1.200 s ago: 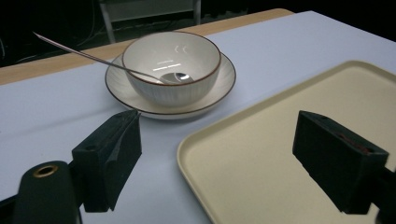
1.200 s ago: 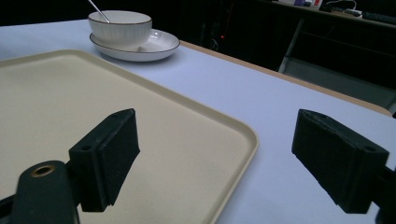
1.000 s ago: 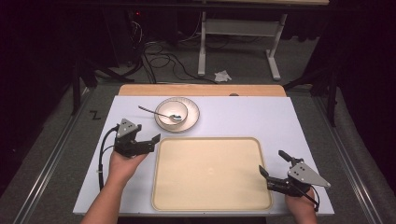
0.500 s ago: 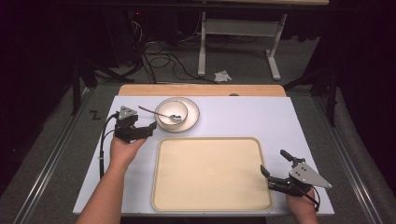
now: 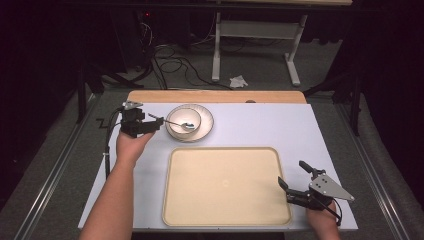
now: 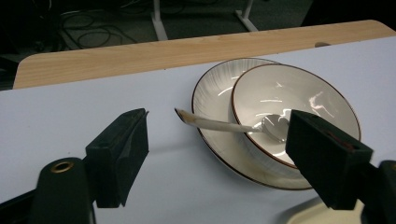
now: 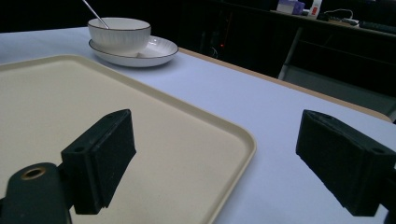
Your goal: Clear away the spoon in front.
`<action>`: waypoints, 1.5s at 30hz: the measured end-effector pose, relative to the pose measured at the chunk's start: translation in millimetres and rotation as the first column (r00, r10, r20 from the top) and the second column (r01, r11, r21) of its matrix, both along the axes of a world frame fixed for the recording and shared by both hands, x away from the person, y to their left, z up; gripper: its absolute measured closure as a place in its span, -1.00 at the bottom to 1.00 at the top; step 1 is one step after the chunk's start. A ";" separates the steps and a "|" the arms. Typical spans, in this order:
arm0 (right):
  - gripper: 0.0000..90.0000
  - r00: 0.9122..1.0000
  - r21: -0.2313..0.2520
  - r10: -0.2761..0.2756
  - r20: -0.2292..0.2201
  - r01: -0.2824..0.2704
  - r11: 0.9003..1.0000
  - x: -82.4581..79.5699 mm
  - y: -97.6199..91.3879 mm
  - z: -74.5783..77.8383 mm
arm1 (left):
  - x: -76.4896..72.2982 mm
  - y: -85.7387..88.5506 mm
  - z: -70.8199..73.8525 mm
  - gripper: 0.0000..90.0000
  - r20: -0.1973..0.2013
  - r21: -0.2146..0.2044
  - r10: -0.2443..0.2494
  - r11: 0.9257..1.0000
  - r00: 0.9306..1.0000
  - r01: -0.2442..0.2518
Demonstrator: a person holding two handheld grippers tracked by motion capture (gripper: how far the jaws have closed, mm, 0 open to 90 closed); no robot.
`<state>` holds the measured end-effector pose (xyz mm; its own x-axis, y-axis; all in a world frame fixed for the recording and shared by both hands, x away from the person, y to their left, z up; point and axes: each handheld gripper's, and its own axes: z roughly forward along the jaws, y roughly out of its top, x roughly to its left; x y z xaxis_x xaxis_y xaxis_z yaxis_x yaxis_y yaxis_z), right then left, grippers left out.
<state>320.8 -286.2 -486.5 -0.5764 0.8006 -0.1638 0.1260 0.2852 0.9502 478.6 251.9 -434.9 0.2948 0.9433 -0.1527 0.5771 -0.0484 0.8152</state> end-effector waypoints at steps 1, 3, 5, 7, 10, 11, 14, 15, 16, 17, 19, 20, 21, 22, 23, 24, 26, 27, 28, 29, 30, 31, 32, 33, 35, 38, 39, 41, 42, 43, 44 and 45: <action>-0.72 1.000 0.002 -0.005 -0.004 0.005 1.000 -0.3 -0.1 0.0 | 1.7 0.7 0.7 -0.46 -0.004 -0.009 0.000 1.000 1.000 0.000; -0.72 1.000 0.008 -0.005 -0.004 0.005 1.000 -0.2 -0.4 -0.1 | 4.6 3.5 1.7 -0.38 -0.009 -0.051 0.008 0.999 1.000 -0.008; -0.72 1.000 0.011 -0.006 -0.002 0.006 1.000 -0.1 -0.6 -0.5 | 7.2 5.6 0.7 -0.25 -0.033 -0.079 0.019 0.997 0.999 -0.022; -0.72 1.000 0.008 -0.003 0.001 0.003 1.000 0.0 -0.8 -0.5 | 8.0 7.4 -0.1 -0.20 -0.048 -0.097 0.021 0.995 0.999 -0.026; -0.72 1.000 0.014 -0.005 -0.003 0.005 1.000 -0.2 -0.3 -1.0 | 9.6 12.5 -1.3 0.03 -0.084 -0.141 0.022 0.989 0.996 -0.034; -0.72 1.000 0.014 -0.005 -0.003 0.005 1.000 -0.2 -0.3 -1.0 | 10.1 14.5 -1.2 0.03 -0.092 -0.154 0.021 0.987 0.996 -0.035; -0.71 1.000 0.011 -0.004 -0.005 0.004 1.000 -0.1 0.1 -0.9 | 11.0 20.8 -0.3 0.23 -0.108 -0.236 0.014 0.971 0.994 -0.039; -0.71 1.000 0.010 -0.004 -0.004 0.004 1.000 0.0 0.2 -1.0 | 11.1 21.9 0.0 0.26 -0.112 -0.244 0.009 0.969 0.994 -0.036; -0.71 1.000 0.011 -0.003 -0.007 0.004 1.000 -0.2 0.4 -1.1 | 11.3 22.4 0.1 0.29 -0.114 -0.251 0.008 0.967 0.993 -0.036; -0.71 1.000 0.009 -0.002 -0.005 0.002 1.000 -0.1 0.4 -1.1 | 11.5 23.2 0.1 0.34 -0.115 -0.265 0.003 0.964 0.993 -0.034; -0.70 1.000 0.006 0.000 -0.002 0.000 1.000 -0.1 0.7 -1.1 | 12.0 24.7 0.2 0.45 -0.124 -0.283 0.004 0.958 0.992 -0.039; -0.70 1.000 0.005 0.000 -0.003 0.000 1.000 0.3 0.9 -1.3 | 11.8 25.1 0.3 0.57 -0.128 -0.287 0.005 0.957 0.992 -0.042; -0.69 1.000 0.003 -0.002 -0.005 0.002 1.000 0.1 0.9 -1.4 | 11.4 25.2 0.5 0.61 -0.128 -0.286 0.004 0.957 0.992 -0.041; -0.69 1.000 0.003 -0.002 -0.005 0.002 1.000 0.1 0.9 -1.4 | 11.4 25.2 0.5 0.67 -0.128 -0.286 0.004 0.957 0.992 -0.041; -0.69 1.000 0.005 -0.002 -0.008 0.002 1.000 0.0 1.1 -1.5 | 10.6 25.7 0.8 0.67 -0.125 -0.288 0.004 0.957 0.992 -0.040; -0.69 1.000 0.007 0.000 -0.006 0.000 1.000 0.0 1.2 -1.5 | 9.2 26.1 1.6 0.80 -0.118 -0.298 0.002 0.954 0.993 -0.037; -0.69 1.000 0.008 0.000 -0.005 0.000 1.000 0.0 1.2 -1.5 | 8.1 26.2 2.0 0.85 -0.109 -0.306 0.001 0.951 0.994 -0.034; -0.69 1.000 0.008 0.001 -0.005 -0.001 1.000 0.0 1.2 -1.5 | 5.5 26.9 2.7 0.94 -0.095 -0.334 -0.014 0.942 0.995 -0.019; -0.69 1.000 0.005 0.002 -0.002 -0.002 1.000 0.2 0.9 -1.4 | 4.0 26.3 3.7 0.96 -0.086 -0.339 -0.021 0.941 0.996 -0.009; -0.69 1.000 0.005 0.002 -0.002 -0.002 1.000 0.2 0.9 -1.4 | 4.0 26.3 3.7 0.98 -0.086 -0.339 -0.021 0.941 0.996 -0.009; -0.69 1.000 0.006 0.002 -0.001 -0.002 1.000 0.2 0.9 -1.3 | 2.3 25.2 5.1 0.98 -0.073 -0.338 -0.025 0.941 0.997 -0.002; -0.68 1.000 0.006 0.003 0.000 -0.003 1.000 0.2 0.8 -1.2 | 0.7 23.1 6.9 0.98 -0.062 -0.328 -0.025 0.945 0.998 0.004; -0.68 1.000 0.007 0.003 0.000 -0.003 1.000 0.2 0.9 -1.3 | -1.0 21.0 8.7 0.98 -0.049 -0.318 -0.031 0.948 0.998 0.014; -0.68 1.000 0.012 0.001 -0.007 -0.001 1.000 -0.1 1.5 -1.3 | -2.6 19.0 10.5 0.98 -0.038 -0.307 -0.033 0.952 0.999 0.019; -0.68 1.000 0.012 0.003 -0.005 -0.002 1.000 0.0 1.6 -1.4 | -5.7 15.4 13.1 0.99 -0.017 -0.290 -0.034 0.957 0.999 0.027; -0.68 1.000 0.011 0.006 -0.003 -0.006 1.000 -0.1 2.1 -1.3 | -10.6 10.7 17.3 0.99 0.015 -0.253 -0.030 0.967 0.999 0.033; -0.68 1.000 0.011 0.007 -0.001 -0.007 1.000 -0.1 2.1 -1.2 | -11.8 9.7 18.1 0.99 0.026 -0.247 -0.029 0.968 0.999 0.034; -0.68 1.000 0.014 0.008 -0.003 -0.008 1.000 -0.2 2.3 -1.1 | -15.0 7.0 20.5 0.99 0.045 -0.226 -0.028 0.974 0.999 0.037; -0.68 1.000 0.014 0.008 -0.003 -0.008 1.000 -0.2 2.3 -1.1 | -16.8 5.5 21.9 0.99 0.056 -0.213 -0.028 0.976 0.998 0.039; -0.68 1.000 0.012 0.007 -0.006 -0.007 1.000 -0.2 2.2 -1.0 | -18.9 4.0 23.3 0.99 0.068 -0.208 -0.027 0.977 0.997 0.041; -0.68 1.000 0.012 0.007 -0.006 -0.007 1.000 -0.2 2.2 -1.0 | -21.1 2.9 25.1 0.99 0.079 -0.200 -0.028 0.979 0.996 0.044; -0.68 1.000 0.011 0.008 -0.008 -0.008 1.000 -0.2 2.1 -0.9 | -24.0 1.0 27.3 0.99 0.102 -0.187 -0.025 0.981 0.995 0.043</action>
<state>320.6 -284.1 -487.4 -0.5841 0.7976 -0.1502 0.1311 0.2754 0.9524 454.6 252.9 -407.5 0.3486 0.8894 -0.2958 0.4942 0.0938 0.8643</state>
